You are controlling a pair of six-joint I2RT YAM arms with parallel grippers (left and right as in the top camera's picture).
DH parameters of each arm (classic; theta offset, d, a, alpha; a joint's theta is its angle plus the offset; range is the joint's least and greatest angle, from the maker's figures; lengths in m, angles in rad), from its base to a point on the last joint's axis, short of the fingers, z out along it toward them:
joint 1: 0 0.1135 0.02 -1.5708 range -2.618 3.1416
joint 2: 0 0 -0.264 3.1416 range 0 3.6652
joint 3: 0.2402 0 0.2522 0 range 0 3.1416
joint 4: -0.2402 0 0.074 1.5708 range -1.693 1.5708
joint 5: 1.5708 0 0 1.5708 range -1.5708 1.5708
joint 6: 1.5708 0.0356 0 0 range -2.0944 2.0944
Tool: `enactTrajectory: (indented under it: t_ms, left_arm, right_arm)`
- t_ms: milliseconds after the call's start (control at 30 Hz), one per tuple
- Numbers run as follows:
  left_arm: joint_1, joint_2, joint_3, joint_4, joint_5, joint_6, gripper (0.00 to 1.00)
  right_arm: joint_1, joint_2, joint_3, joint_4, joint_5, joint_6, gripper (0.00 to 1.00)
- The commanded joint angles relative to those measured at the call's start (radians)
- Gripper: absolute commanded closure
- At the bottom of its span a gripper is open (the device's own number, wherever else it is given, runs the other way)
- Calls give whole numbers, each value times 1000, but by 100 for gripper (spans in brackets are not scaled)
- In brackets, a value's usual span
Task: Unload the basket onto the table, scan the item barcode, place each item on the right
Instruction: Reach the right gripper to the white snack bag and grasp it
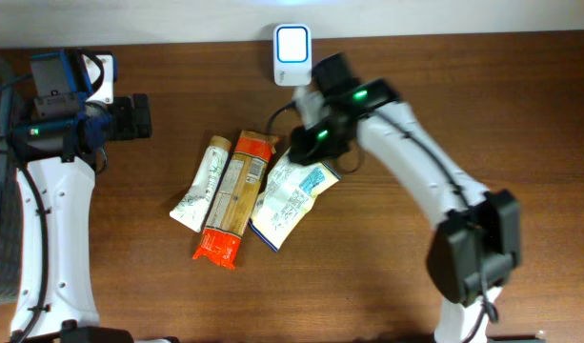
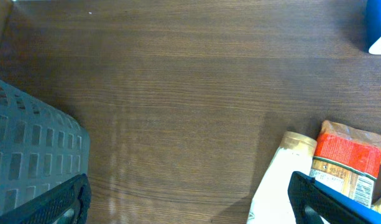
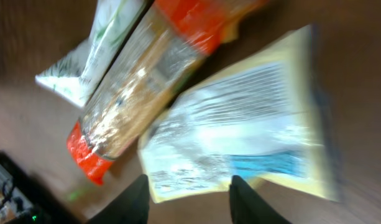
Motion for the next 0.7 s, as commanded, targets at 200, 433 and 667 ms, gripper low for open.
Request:
enactTrajectory:
  t_ms: [200,433,667]
  left_arm:
    - [3,1,-2,1,-6,-8,1]
    - [3,1,-2,1,-6,-8,1]
    - [3,1,-2,1,-6,-8,1]
  right_arm:
    - [180,235,9,51,72,304,95]
    - [42,258,9,34,115,328,96]
    - [-82,224,90,-53,-43,7,61]
